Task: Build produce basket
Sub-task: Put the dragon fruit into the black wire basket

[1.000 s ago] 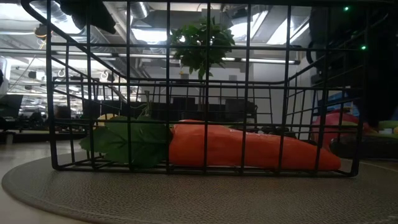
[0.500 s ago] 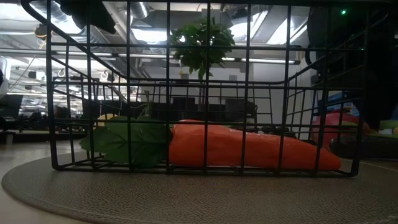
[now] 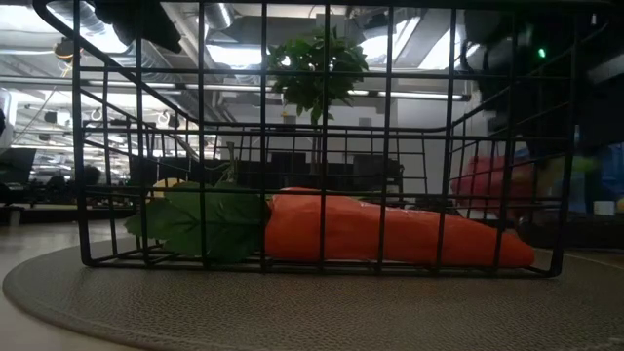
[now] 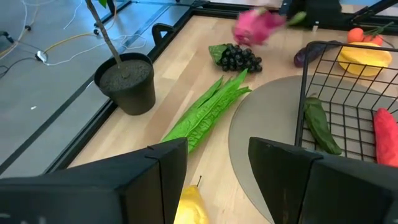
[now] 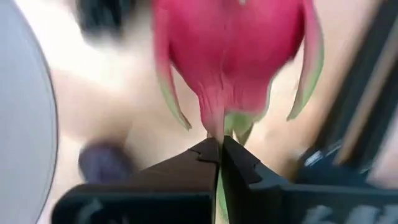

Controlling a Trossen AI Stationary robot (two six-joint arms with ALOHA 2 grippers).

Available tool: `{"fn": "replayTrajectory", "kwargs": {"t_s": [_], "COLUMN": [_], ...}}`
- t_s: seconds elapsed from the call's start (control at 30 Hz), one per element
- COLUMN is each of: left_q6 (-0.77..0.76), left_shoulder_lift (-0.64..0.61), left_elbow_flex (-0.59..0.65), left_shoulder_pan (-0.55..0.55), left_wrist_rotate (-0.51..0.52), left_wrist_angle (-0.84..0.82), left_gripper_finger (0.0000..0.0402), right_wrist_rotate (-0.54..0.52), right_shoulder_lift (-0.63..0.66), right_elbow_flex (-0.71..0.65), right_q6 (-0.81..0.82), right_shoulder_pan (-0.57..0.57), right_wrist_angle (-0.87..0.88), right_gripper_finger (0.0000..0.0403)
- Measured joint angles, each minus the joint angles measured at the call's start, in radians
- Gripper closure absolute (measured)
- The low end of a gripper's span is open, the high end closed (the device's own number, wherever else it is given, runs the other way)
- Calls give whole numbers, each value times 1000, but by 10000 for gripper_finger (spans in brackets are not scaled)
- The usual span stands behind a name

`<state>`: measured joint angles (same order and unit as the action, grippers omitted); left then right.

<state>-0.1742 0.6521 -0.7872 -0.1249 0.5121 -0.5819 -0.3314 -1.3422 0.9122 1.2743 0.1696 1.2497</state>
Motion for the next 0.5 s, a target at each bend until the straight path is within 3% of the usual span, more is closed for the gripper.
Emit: {"fn": "replayTrajectory", "kwargs": {"t_s": [0.23, 0.33, 0.5], "left_q6": [-8, -8, -9], "left_shoulder_lift": [1, 2, 2], "left_elbow_flex": [0, 0, 0], "left_shoulder_pan": [0, 0, 0], "left_wrist_rotate": [0, -2, -1], "left_wrist_angle": [0, -1, 0], "left_gripper_finger": [241, 241, 241], "right_wrist_rotate": [-347, -402, -392], "right_shoulder_lift": [1, 1, 1], "right_elbow_flex": [208, 274, 321], "right_q6": [-69, -187, -455], "right_shoulder_pan": [71, 107, 173], "right_wrist_angle": [88, 17, -202], "right_gripper_finger": [403, 403, 403]}}
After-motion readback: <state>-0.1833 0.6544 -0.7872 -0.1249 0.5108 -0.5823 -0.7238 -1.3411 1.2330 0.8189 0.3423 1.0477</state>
